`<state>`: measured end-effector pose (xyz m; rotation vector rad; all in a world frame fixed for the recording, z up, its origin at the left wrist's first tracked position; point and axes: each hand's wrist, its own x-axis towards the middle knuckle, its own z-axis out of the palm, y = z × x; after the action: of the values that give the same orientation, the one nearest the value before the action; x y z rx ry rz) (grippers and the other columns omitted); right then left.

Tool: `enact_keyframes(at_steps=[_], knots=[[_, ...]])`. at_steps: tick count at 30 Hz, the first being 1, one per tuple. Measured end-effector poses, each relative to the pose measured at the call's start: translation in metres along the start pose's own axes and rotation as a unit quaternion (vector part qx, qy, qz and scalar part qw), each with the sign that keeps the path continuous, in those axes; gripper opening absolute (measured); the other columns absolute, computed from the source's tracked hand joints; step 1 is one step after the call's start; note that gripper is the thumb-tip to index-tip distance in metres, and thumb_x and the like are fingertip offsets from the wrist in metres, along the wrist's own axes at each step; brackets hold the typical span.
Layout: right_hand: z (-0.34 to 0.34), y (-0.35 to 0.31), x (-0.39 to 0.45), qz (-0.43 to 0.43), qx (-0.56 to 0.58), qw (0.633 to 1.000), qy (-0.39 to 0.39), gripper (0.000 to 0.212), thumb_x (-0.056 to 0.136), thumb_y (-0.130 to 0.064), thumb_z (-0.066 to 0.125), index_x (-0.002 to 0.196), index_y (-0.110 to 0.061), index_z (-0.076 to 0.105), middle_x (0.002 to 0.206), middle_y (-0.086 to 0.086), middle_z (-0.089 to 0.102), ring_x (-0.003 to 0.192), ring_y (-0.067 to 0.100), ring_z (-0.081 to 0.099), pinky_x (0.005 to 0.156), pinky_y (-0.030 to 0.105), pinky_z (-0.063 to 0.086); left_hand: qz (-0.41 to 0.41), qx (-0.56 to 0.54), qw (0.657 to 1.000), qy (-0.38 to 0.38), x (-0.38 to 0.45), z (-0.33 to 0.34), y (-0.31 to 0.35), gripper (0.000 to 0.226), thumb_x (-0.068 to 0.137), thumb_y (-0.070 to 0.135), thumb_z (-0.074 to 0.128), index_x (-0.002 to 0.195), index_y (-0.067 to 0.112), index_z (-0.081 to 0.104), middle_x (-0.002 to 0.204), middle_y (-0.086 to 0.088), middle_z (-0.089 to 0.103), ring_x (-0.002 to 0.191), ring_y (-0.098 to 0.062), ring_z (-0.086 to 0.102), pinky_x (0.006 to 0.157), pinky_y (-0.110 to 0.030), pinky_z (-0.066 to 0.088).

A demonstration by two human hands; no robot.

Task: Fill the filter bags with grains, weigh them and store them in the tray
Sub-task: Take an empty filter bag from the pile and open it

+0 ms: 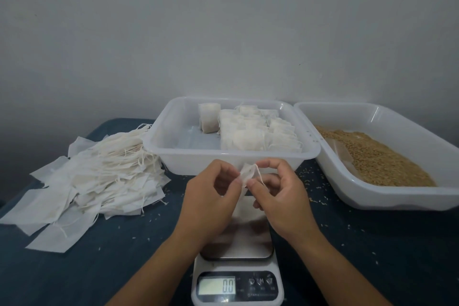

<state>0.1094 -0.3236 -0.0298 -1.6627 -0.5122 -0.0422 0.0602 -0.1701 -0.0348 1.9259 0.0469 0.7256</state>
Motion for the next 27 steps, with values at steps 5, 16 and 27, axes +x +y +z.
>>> enact_keyframes(at_steps=[5, 16, 27], knots=[[-0.003, -0.001, 0.001, 0.022, -0.024, 0.999, -0.021, 0.030, 0.094, -0.017, 0.072, 0.114, -0.033, 0.056, 0.084, -0.004, 0.076, 0.062, 0.013, 0.069, 0.062, 0.024, 0.056, -0.007, 0.013, 0.997, 0.069, 0.004, -0.003, -0.004, 0.029, 0.088, 0.016, 0.072, 0.085, 0.039, 0.055, 0.083, 0.018, 0.067, 0.073, -0.004, 0.066, 0.063, -0.010, 0.048], [-0.013, -0.003, -0.005, -0.351, -0.242, 0.903, 0.048, 0.027, 0.088, -0.018, 0.075, 0.110, -0.023, 0.060, 0.096, -0.021, 0.060, 0.053, 0.003, 0.054, 0.054, 0.017, 0.048, 0.074, 0.107, 0.990, 0.061, 0.006, -0.010, -0.005, 0.034, 0.084, 0.015, 0.075, 0.090, 0.037, 0.049, 0.090, 0.021, 0.065, 0.075, -0.005, 0.066, 0.064, -0.013, 0.051], [-0.022, -0.001, 0.005, -0.317, -0.357, 0.873, -0.097, 0.022, 0.086, -0.020, 0.080, 0.108, -0.025, 0.077, 0.094, -0.012, 0.070, 0.067, 0.003, 0.056, 0.055, 0.024, 0.053, 0.063, 0.018, 0.998, -0.013, 0.001, -0.010, 0.007, 0.026, 0.082, 0.013, 0.075, 0.089, 0.028, 0.056, 0.079, 0.011, 0.068, 0.069, -0.011, 0.066, 0.062, -0.012, 0.047]])
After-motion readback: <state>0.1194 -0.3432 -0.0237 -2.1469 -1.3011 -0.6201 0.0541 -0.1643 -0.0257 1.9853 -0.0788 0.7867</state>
